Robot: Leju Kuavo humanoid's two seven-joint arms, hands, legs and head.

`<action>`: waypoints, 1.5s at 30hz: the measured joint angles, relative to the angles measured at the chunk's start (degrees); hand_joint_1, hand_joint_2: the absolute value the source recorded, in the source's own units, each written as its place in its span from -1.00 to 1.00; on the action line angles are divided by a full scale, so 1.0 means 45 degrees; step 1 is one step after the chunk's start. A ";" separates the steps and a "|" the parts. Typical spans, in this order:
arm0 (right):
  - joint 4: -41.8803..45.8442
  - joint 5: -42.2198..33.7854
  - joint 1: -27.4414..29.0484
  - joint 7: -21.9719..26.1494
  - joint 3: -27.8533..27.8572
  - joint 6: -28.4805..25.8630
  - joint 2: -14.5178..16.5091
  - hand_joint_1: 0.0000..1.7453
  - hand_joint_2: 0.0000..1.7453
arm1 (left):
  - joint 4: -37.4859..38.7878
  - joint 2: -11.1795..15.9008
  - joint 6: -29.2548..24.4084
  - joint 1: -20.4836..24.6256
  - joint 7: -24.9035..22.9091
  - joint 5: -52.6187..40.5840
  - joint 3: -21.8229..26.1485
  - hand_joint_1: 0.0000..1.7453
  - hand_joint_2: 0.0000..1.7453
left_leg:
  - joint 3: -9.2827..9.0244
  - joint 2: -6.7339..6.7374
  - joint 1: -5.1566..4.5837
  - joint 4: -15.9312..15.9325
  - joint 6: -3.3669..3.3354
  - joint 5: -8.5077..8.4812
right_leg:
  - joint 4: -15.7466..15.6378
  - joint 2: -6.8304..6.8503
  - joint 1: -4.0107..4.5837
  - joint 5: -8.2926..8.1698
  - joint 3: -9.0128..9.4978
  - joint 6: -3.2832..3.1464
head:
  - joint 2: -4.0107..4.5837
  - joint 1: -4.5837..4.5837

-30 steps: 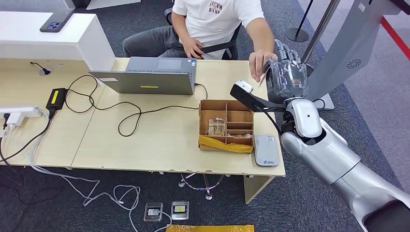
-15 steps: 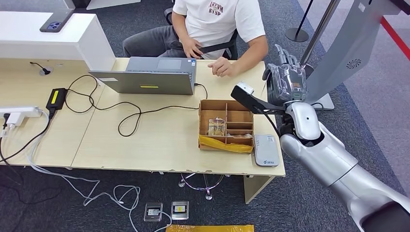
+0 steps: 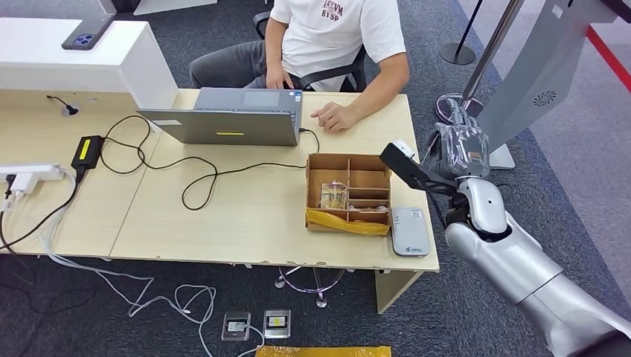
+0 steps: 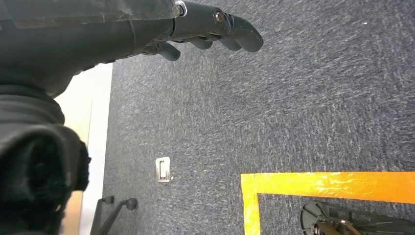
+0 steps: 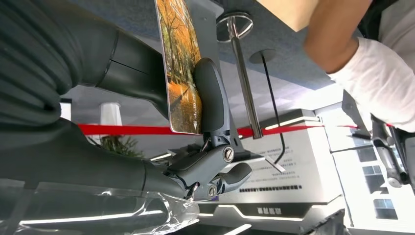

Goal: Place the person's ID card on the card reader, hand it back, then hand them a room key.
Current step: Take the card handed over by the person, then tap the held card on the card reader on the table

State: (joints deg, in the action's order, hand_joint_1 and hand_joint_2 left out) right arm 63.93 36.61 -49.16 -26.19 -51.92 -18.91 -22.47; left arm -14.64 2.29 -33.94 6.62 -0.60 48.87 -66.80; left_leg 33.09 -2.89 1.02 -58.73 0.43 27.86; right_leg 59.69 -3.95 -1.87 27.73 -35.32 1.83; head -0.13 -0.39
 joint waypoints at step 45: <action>-0.1203 -0.1092 0.3469 0.1509 0.0403 -0.0733 0.0554 1.00 1.00 | -0.0125 -0.0478 -0.0470 0.0002 0.0289 0.0527 0.0035 -1.00 -1.00 | 0.0008 -0.0002 0.0002 0.0002 0.0000 0.0002 | -0.0004 0.0018 0.0002 0.0005 0.0004 -0.0008 | 0.0000 -0.0001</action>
State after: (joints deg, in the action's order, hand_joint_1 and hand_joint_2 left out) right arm 58.52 31.69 -33.55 -19.39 -50.11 -22.21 -19.98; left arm -15.21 0.14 -36.05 6.63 0.70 51.24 -66.64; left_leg 33.13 -2.89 1.03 -58.72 0.43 27.86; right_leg 59.68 -3.87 -1.86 27.76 -35.30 1.80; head -0.13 -0.39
